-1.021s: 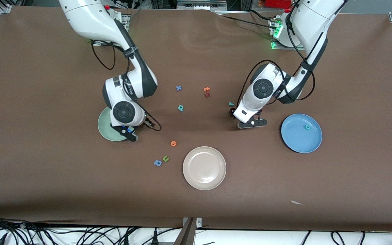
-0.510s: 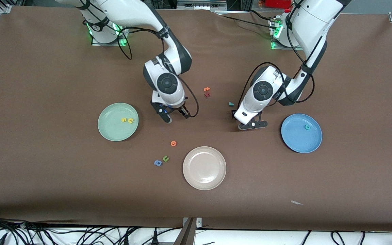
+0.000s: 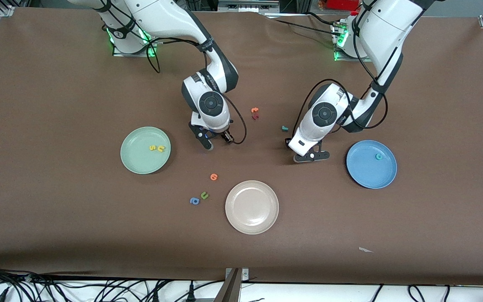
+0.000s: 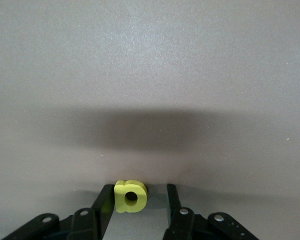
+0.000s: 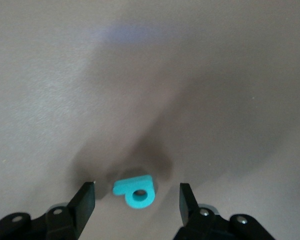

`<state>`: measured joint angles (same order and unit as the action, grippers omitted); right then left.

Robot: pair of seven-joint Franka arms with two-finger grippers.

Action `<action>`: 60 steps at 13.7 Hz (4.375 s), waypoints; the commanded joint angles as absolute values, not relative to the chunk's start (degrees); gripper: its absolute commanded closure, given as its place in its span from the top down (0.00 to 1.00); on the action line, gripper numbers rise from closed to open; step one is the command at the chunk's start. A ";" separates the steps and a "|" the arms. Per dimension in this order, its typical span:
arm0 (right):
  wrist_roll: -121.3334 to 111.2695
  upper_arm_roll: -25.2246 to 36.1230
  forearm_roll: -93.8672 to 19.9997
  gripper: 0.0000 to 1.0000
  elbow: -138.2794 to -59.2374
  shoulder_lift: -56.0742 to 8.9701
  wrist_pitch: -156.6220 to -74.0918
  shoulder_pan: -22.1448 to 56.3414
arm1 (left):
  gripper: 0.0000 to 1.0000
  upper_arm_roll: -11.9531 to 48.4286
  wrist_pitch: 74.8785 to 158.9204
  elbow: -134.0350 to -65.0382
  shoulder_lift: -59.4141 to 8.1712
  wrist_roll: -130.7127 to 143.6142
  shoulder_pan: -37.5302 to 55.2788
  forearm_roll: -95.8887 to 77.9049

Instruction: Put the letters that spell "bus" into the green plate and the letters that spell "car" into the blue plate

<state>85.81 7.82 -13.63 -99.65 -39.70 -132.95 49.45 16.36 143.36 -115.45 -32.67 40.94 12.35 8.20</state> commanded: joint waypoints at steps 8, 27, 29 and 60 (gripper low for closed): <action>88.86 8.17 -14.59 0.34 -101.34 -39.29 -135.97 50.89 | 0.18 16.00 143.44 -114.70 -33.49 42.01 12.04 12.74; 37.00 30.50 -14.76 1.00 -103.01 -31.73 -111.97 49.13 | 1.00 18.18 125.51 -107.67 -29.44 9.01 -8.88 12.22; 36.65 30.58 -15.20 1.00 -101.35 -30.86 -110.23 49.13 | 1.00 22.83 127.16 -108.54 -29.53 21.65 -8.26 11.08; 0.70 -0.09 1.49 1.00 -96.42 2.11 -91.04 3.87 | 0.43 34.98 150.38 -125.95 -32.96 104.15 1.41 41.40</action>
<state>1.04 1.24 0.34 -94.23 0.64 -88.80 5.08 35.25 150.56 -125.80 -32.52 103.13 1.72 38.74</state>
